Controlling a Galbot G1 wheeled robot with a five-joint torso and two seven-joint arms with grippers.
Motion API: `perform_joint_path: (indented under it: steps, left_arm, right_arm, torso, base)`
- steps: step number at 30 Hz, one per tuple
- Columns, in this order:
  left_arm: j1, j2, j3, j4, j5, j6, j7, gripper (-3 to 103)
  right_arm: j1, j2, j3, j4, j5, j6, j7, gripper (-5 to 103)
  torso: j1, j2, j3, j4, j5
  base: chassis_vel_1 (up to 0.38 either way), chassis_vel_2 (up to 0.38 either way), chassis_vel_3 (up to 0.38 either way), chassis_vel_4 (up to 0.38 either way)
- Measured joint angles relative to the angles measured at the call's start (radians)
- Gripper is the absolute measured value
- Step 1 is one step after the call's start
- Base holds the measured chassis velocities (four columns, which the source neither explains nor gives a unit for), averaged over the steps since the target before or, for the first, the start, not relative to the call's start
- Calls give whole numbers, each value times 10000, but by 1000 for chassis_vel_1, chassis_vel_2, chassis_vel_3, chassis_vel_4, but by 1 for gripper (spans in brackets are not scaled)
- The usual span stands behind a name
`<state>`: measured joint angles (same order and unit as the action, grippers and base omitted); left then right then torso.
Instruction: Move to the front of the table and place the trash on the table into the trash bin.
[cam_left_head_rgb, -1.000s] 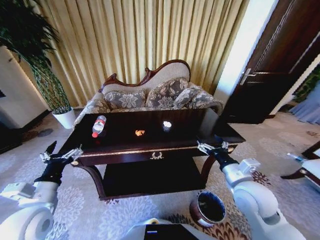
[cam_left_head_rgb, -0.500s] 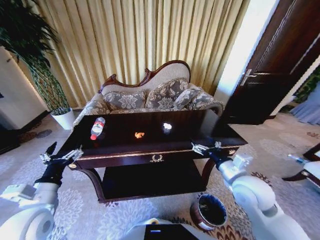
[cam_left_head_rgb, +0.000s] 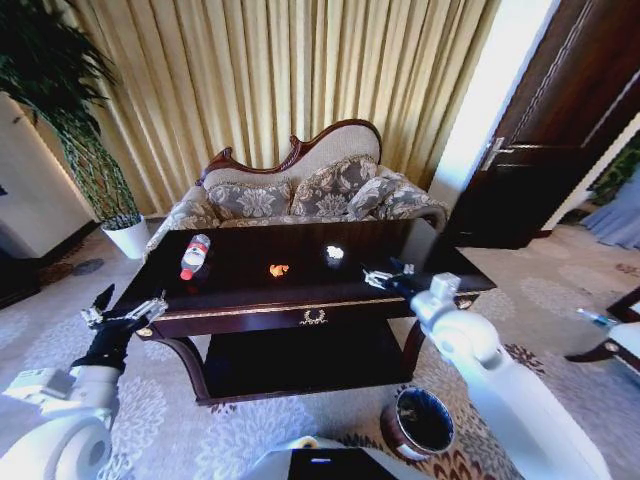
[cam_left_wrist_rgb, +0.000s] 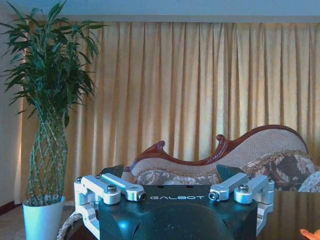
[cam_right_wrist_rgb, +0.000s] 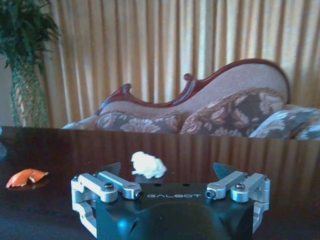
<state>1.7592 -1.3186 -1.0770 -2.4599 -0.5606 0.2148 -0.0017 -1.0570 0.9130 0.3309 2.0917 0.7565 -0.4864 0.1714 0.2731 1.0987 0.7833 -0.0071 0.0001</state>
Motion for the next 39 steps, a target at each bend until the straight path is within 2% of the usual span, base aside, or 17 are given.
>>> perform_joint_path:
  steps: [4, 6, 17, 21, 32, 39]
  left_arm:
    - [-9, -5, -33, 24, 7, 41, -56, 100]
    - [-10, -38, -83, 42, 15, 91, -103, 100]
    - [-51, -201, -101, 235, 168, 106, -151, 100]
    - [-143, -220, -64, 336, 210, 106, -157, 100]
    - [-242, -250, -40, 471, 231, 125, -181, 100]
    - [-241, -248, -82, 506, 227, 120, -181, 100]
  right_arm:
    - [607, 113, -610, -389, -23, -6, 13, 100]
    - [1354, 285, -1302, -970, -79, -7, 15, 100]
    - [3241, 876, -2587, -2602, -316, 17, 24, 100]
    - [3889, 1225, -3108, -3386, -344, -95, 296, 100]
    - [4683, 1666, -3681, -4222, -220, -757, 953, 100]
    - [4719, 1710, -3751, -4290, -212, -956, 1153, 100]
  torso:
    - [0, 0, 0, 2, -3]
    - [0, 0, 0, 0, -3]
    - [0, 0, 0, 2, -3]
    - [0, 0, 0, 1, -1]
    - [0, 0, -1, 2, -1]
    - [1, 0, 0, 1, -1]
  base:
    - [0, 0, 0, 0]
    - [0, 0, 0, 0]
    - [0, 0, 0, 0]
    - [0, 0, 0, 0]
    - [0, 0, 0, 0]
    - [0, 0, 0, 0]
